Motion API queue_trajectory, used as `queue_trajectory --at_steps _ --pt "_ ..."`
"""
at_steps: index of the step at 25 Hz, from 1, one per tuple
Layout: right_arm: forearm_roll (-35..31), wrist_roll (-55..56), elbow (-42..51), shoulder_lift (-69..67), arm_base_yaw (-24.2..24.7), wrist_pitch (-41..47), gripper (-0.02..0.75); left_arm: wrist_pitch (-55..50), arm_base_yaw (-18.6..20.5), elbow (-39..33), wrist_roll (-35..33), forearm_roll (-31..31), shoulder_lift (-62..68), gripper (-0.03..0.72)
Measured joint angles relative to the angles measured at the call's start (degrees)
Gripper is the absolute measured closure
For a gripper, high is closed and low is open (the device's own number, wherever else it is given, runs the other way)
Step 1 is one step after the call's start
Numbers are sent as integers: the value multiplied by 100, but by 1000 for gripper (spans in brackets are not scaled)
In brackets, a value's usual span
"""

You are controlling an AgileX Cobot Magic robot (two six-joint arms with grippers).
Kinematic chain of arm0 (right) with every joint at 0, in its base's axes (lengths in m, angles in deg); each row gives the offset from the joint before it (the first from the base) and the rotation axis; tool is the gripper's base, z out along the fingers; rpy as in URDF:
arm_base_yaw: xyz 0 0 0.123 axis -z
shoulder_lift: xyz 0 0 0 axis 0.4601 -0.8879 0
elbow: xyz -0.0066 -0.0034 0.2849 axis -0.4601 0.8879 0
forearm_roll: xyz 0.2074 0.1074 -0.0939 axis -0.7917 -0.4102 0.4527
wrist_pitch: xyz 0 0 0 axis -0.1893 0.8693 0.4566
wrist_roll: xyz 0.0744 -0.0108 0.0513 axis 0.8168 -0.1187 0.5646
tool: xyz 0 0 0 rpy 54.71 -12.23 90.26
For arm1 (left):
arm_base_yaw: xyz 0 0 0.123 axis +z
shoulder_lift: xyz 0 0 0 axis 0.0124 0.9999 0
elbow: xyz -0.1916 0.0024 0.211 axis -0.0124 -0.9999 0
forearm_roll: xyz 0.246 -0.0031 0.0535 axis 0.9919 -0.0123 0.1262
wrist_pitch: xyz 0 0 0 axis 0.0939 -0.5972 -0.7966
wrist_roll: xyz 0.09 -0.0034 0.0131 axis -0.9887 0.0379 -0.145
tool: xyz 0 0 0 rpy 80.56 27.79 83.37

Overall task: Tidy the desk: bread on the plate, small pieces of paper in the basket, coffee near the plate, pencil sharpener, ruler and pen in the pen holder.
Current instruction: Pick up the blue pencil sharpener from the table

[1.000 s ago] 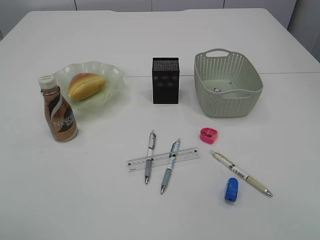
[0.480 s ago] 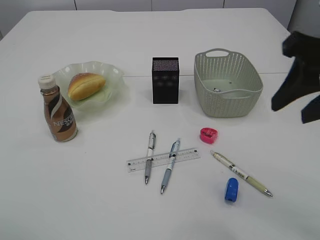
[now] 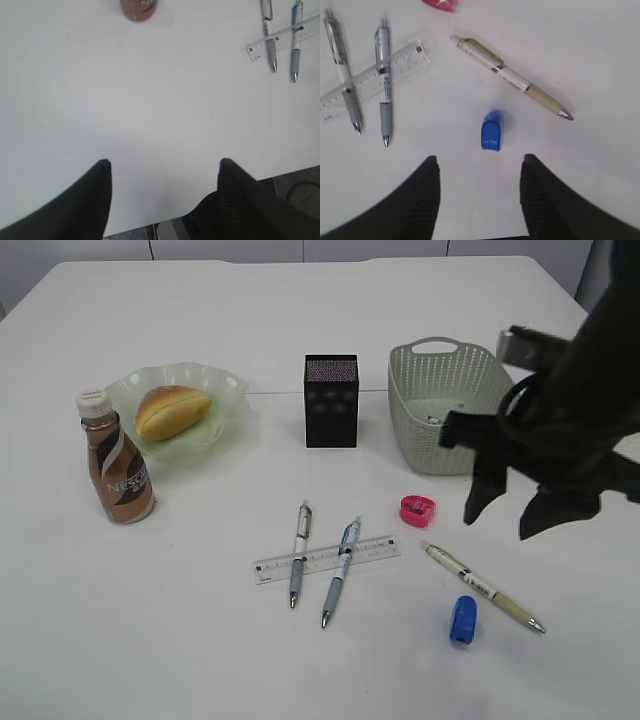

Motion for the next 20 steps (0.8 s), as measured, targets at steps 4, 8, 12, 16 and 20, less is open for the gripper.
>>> queue_trajectory --at_steps 4,8,12,16,20 --pt "-73 316 0 -486 -336 -148 323 0 0 0 0 0 0 211" --pt "-97 360 0 -815 -360 -127 323 0 0 0 0 0 0 211" --pt "-109 364 0 -1083 -360 -4 324 0 0 0 0 -8 0 214" --pt "-117 364 0 -1342 -360 63 323 -3 0 0 0 -12 0 217" --pt "-117 373 0 -1549 -360 87 323 -3 0 0 0 -12 0 218"
